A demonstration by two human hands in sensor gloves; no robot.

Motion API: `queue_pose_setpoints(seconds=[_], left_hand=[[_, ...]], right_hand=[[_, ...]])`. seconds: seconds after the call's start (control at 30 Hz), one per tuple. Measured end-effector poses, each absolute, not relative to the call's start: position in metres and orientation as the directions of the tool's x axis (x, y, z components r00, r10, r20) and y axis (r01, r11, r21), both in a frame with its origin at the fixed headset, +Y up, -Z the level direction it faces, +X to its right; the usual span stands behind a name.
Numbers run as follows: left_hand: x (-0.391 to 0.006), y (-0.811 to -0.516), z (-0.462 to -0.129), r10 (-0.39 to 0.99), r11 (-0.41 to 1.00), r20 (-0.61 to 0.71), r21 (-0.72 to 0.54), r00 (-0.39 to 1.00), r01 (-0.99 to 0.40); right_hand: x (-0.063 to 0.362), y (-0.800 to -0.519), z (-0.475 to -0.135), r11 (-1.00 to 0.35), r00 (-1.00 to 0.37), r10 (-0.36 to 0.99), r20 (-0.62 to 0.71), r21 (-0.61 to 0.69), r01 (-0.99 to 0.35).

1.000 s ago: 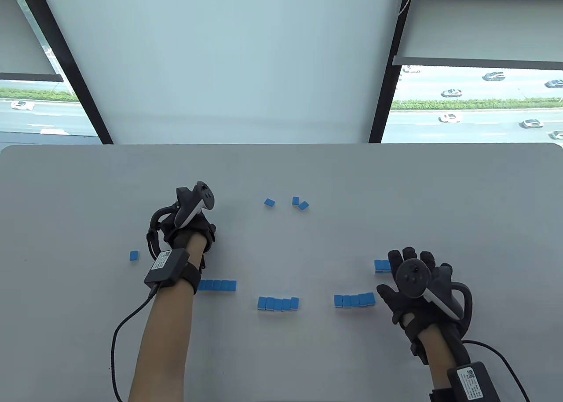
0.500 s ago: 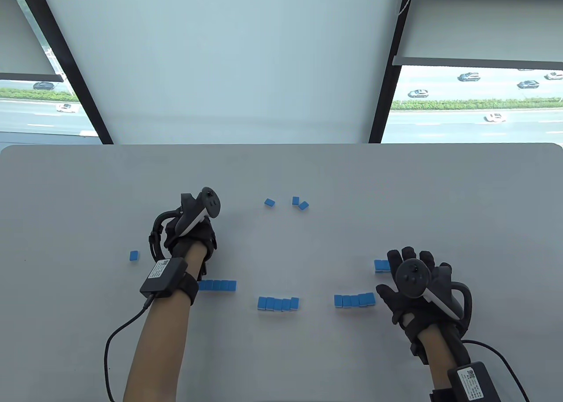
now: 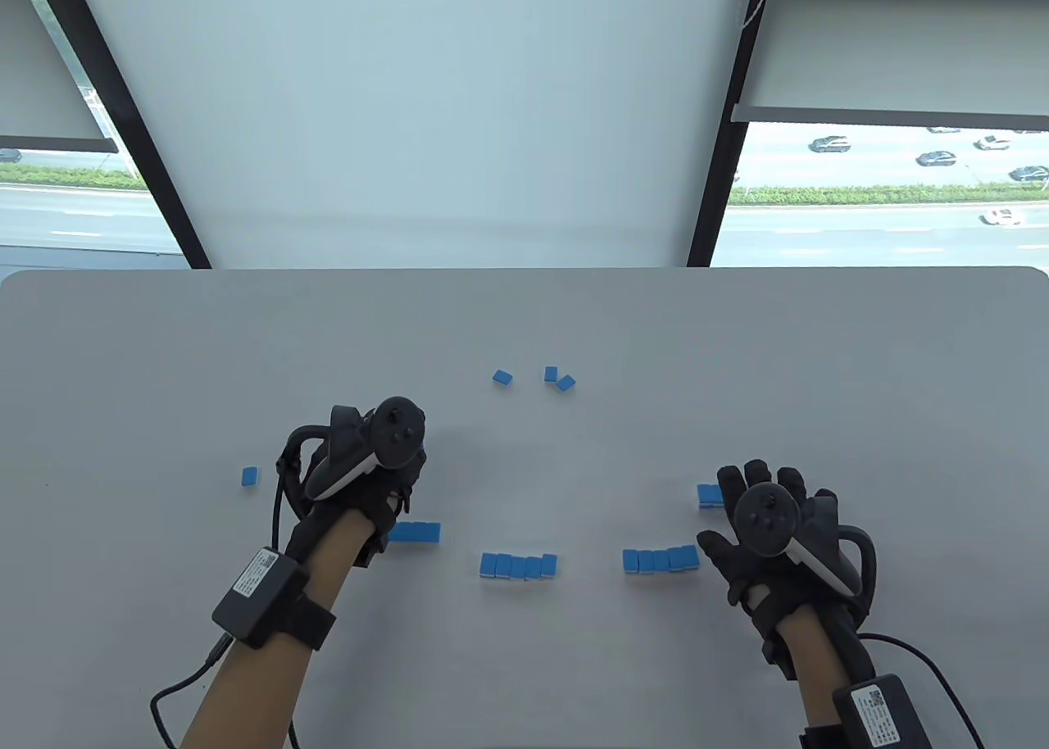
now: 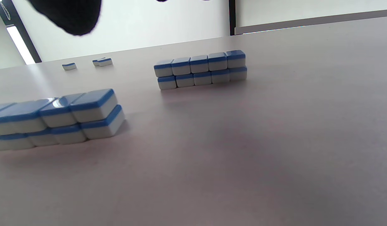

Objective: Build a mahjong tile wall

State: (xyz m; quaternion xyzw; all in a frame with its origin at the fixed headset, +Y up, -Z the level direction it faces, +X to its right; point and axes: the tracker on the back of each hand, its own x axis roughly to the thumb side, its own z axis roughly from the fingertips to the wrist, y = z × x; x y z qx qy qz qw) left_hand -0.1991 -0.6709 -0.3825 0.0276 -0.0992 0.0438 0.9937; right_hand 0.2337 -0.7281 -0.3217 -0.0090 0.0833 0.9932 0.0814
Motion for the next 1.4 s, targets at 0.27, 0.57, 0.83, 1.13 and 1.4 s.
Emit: queue_pose_setpoints(seconds=[0.27, 0.57, 0.83, 1.13, 1.4], left_hand=[[-0.2, -0.702, -0.351, 0.059, 0.997, 0.283, 0.024, 0.957, -0.069], [-0.188, -0.733, -0.351, -0.035, 0.992, 0.311, -0.103, 0.95, 0.071], [-0.183, -0.739, -0.351, -0.062, 0.987, 0.314, -0.121, 0.947, 0.105], [-0.211, -0.707, -0.352, 0.009, 0.993, 0.275, -0.116, 0.961, 0.024], [-0.304, -0.655, -0.367, 0.078, 0.995, 0.036, 0.055, 0.996, -0.08]], right_hand=[[0.233, -0.728, -0.322, -0.973, -0.986, 0.161, -0.032, 0.161, -0.164], [0.233, -0.729, -0.322, -0.972, -0.986, 0.16, -0.036, 0.166, -0.164], [0.232, -0.729, -0.321, -0.972, -0.988, 0.154, -0.033, 0.175, -0.157], [0.232, -0.728, -0.322, -0.972, -0.987, 0.159, -0.033, 0.17, -0.162], [0.231, -0.729, -0.322, -0.972, -0.987, 0.157, -0.03, 0.174, -0.16]])
